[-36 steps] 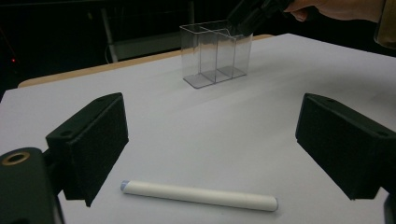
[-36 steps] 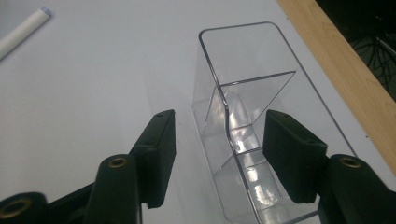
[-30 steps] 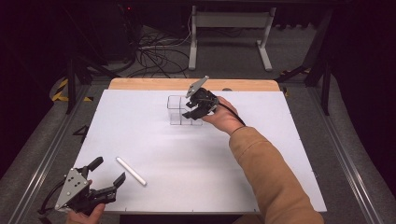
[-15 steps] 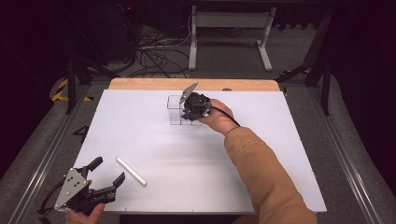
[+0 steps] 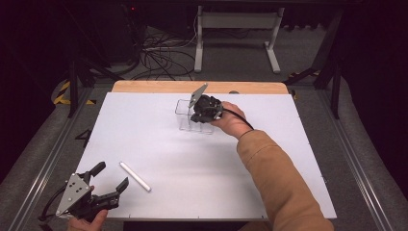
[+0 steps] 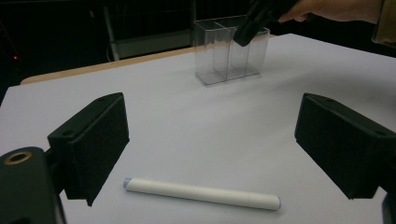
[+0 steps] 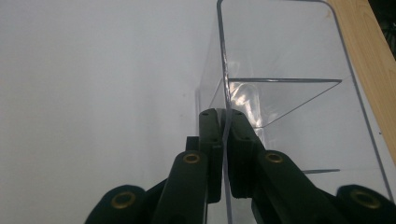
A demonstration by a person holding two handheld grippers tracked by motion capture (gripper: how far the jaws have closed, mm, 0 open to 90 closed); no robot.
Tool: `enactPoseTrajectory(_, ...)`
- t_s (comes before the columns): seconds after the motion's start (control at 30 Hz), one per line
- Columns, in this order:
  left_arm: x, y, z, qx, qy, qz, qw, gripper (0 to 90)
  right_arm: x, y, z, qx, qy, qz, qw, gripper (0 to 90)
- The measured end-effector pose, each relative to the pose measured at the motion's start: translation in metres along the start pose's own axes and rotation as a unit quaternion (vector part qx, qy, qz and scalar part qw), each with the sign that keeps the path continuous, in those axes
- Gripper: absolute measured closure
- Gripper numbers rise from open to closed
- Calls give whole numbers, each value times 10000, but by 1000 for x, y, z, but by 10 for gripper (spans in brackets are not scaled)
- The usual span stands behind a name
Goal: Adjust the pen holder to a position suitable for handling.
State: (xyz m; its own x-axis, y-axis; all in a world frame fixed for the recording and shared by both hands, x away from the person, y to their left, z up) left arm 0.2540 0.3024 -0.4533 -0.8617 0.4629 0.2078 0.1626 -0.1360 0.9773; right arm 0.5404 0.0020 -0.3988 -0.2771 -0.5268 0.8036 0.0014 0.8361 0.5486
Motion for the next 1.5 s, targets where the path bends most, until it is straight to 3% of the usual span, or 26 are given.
enactPoseTrajectory(0.13,0,0,1,18,21,7,10000,108,23,-4,7,-96,183,-105,9997,868)
enactPoseTrajectory(0.3,-1,0,0,20,12,23,10000,109,42,-12,24,40,345,-178,9992,871)
enactPoseTrajectory(0.4,-2,1,-1,5,23,15,10000,110,48,-16,44,220,509,-129,9984,870)
enactPoseTrajectory(0.53,-1,1,-1,-7,29,16,10000,111,50,-20,61,338,647,-99,9973,865)
enactPoseTrajectory(0.77,-1,1,-1,4,55,12,10000,112,44,-29,93,283,889,-68,9956,868)
enactPoseTrajectory(1.07,-1,1,-3,3,63,-34,10000,113,42,-32,105,137,803,-157,9966,879)
enactPoseTrajectory(1.23,0,1,-3,17,48,-25,10000,113,44,-34,109,350,912,-126,9951,879)
enactPoseTrajectory(1.5,1,1,-3,2,46,-14,10000,112,44,-38,107,407,1042,-213,9935,881)
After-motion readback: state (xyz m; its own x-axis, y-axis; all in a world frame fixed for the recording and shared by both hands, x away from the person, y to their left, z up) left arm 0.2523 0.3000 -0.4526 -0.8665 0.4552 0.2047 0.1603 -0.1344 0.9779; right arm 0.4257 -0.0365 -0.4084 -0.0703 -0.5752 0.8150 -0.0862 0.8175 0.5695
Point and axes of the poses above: each handheld gripper's, and its own axes: x roughly backward along the jaws, y roughly out of its top, z roughly to its left, the point moved 2 cm from there along -x, roughly forward along the jaws, and after that the axes turned 1 degree about -x, right-handed, at the moved point
